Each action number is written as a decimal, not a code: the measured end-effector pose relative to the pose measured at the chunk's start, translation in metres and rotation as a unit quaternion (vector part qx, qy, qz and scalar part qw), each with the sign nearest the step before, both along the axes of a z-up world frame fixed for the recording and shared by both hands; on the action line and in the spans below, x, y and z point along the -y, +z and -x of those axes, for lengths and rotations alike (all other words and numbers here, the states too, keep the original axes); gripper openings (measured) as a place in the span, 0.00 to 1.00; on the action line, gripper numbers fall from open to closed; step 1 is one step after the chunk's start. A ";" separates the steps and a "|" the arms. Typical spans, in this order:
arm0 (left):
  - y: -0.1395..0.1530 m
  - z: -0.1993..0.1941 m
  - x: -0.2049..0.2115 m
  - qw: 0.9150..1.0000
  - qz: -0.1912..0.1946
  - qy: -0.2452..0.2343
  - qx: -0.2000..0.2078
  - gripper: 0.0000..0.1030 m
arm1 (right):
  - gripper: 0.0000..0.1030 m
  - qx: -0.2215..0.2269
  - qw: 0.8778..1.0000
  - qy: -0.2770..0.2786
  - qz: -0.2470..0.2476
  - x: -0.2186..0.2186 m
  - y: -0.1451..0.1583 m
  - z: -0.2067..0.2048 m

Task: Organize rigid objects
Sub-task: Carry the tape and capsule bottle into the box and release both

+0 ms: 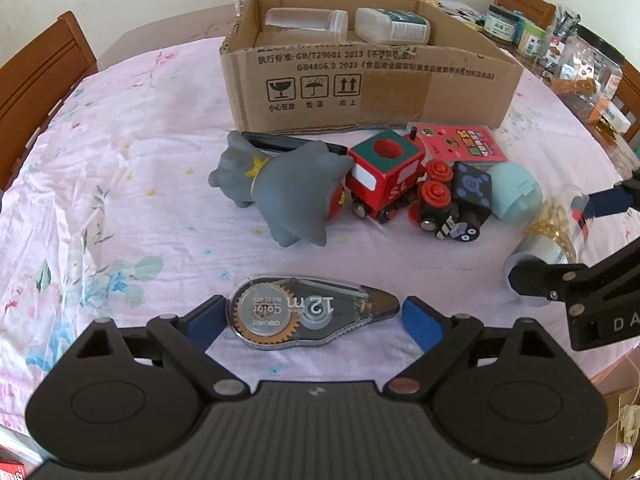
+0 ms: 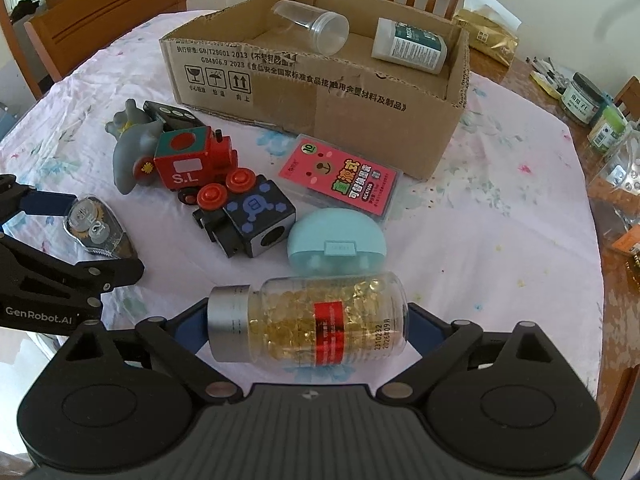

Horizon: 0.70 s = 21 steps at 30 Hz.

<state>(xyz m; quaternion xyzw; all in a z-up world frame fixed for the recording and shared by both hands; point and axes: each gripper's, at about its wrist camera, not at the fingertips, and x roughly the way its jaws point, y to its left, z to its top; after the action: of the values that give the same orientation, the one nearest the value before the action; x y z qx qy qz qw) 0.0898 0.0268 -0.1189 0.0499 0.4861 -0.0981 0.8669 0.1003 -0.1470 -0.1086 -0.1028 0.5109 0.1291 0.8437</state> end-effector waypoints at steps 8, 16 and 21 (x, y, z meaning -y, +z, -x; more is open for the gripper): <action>0.003 -0.004 -0.002 1.000 -0.002 -0.007 -0.011 0.87 | 0.94 -0.014 1.000 0.002 0.002 -0.001 0.000 -0.003; 0.020 -0.007 -0.008 0.999 -0.004 -0.050 -0.021 0.87 | 0.94 -0.029 0.999 0.020 0.000 0.004 0.013 -0.004; 0.054 -0.014 -0.012 0.996 -0.001 -0.087 -0.006 0.87 | 0.94 -0.019 0.999 0.031 -0.014 0.012 0.038 -0.010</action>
<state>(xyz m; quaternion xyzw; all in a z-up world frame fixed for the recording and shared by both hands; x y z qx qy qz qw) 0.1039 0.0384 -0.0646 0.0921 0.4852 -0.1728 0.8522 0.1107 -0.1588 -0.0705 -0.1048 0.5214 0.1642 0.8308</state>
